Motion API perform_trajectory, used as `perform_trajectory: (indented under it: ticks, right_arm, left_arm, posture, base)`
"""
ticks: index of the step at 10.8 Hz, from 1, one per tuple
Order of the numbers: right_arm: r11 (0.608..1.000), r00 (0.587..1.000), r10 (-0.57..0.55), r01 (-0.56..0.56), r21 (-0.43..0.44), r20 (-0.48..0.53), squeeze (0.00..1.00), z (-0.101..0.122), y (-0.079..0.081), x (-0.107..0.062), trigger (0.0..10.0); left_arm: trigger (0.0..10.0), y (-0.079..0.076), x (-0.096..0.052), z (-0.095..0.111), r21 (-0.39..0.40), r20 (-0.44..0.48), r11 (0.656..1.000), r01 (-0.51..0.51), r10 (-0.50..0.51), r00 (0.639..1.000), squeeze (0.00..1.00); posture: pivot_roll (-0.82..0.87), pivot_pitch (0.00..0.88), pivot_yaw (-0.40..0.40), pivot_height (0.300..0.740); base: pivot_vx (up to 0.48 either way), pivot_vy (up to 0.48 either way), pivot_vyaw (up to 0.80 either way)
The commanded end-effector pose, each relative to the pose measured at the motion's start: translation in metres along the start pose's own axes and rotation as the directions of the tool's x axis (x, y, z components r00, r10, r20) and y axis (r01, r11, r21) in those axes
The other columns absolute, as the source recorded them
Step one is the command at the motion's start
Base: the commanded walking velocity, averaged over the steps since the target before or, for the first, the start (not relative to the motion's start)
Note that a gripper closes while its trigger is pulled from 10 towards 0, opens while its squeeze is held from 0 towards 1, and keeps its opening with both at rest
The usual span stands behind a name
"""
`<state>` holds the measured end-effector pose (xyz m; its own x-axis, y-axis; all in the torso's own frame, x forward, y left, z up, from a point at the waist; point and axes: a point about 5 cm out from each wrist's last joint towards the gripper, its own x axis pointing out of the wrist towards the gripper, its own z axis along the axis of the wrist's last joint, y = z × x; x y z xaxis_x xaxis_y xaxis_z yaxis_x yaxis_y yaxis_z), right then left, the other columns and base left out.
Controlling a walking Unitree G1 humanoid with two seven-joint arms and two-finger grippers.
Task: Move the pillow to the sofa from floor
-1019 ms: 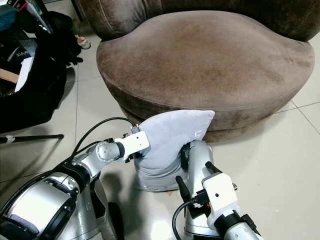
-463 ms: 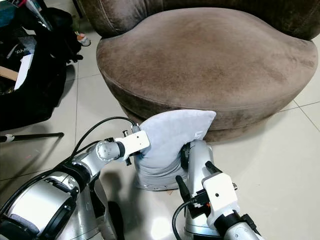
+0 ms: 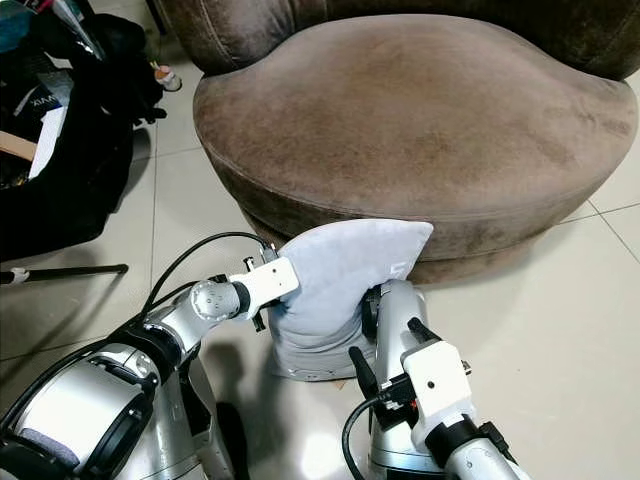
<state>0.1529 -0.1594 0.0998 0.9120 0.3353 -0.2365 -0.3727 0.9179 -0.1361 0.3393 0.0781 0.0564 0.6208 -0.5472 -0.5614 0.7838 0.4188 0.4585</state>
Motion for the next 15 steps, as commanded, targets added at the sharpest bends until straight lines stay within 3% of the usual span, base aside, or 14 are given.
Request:
perform_trajectory:
  ticks: [1,5,6,7,8,9,10,12,15]
  right_arm:
    - [0.999,0.993,0.014,-0.01,0.033,-0.12,0.0,-0.024,0.005,-0.002,10.0]
    - [1.0,0.994,0.008,-0.005,0.022,-0.109,0.0,-0.025,0.001,0.009,10.0]
    - [1.0,0.995,-0.002,0.004,0.021,-0.104,0.0,-0.025,-0.001,0.015,10.0]
    - [1.0,0.997,-0.001,0.003,0.019,-0.083,0.0,-0.023,-0.002,0.026,10.0]
    - [1.0,0.998,0.0,0.001,0.019,-0.061,0.0,-0.022,-0.004,0.04,10.0]
    - [1.0,0.999,0.007,-0.007,0.017,-0.048,0.0,-0.021,-0.005,0.048,10.0]
    - [1.0,0.999,0.016,-0.015,0.013,-0.039,0.0,-0.02,-0.004,0.053,10.0]
    - [0.999,0.999,0.046,-0.045,0.004,-0.005,0.0,-0.017,-0.004,0.077,10.0]
    - [0.998,0.998,0.063,-0.063,-0.004,0.028,0.0,-0.009,-0.007,0.107,10.0]
  left_arm:
    - [0.0,-0.009,0.002,-0.003,-0.032,-0.014,0.998,0.044,-0.045,0.999,0.0]
    - [0.0,-0.006,0.002,-0.003,-0.062,-0.019,0.998,-0.009,0.008,1.0,0.0]
    - [10.0,-0.005,0.002,-0.003,-0.082,-0.015,0.996,-0.019,0.017,1.0,0.0]
    - [10.0,0.002,0.001,0.0,-0.142,0.015,0.987,-0.072,0.075,0.997,0.0]
    - [10.0,0.016,-0.001,0.006,-0.322,0.058,0.934,-0.154,0.182,0.982,0.0]
    - [10.0,0.029,-0.005,0.007,-0.499,0.071,0.843,-0.202,0.272,0.96,0.0]
    - [10.0,0.036,-0.008,0.008,-0.553,0.085,0.804,-0.219,0.316,0.945,0.0]
    - [10.0,0.052,-0.017,0.01,-0.576,0.119,0.777,-0.254,0.387,0.914,0.0]
    - [10.0,0.069,-0.03,0.01,-0.633,0.178,0.727,-0.268,0.473,0.863,0.0]
  posture:
    - [-0.42,0.22,0.184,0.356]
    - [-0.42,0.182,0.189,0.356]
    - [-0.41,0.166,0.193,0.356]
    - [-0.39,0.125,0.198,0.356]
    - [-0.37,0.099,0.201,0.356]
    - [-0.36,0.08,0.201,0.356]
    - [-0.35,0.066,0.201,0.356]
    - [-0.29,0.0,0.191,0.356]
    - [-0.24,0.0,0.168,0.356]
  base:
    - [0.0,0.0,0.0]
    - [0.0,0.0,0.0]
    - [0.0,0.0,0.0]
    - [0.0,0.0,0.0]
    - [0.0,0.0,0.0]
    - [0.0,0.0,0.0]
    - [0.0,0.0,0.0]
    - [0.0,0.0,0.0]
    - [0.0,0.0,0.0]
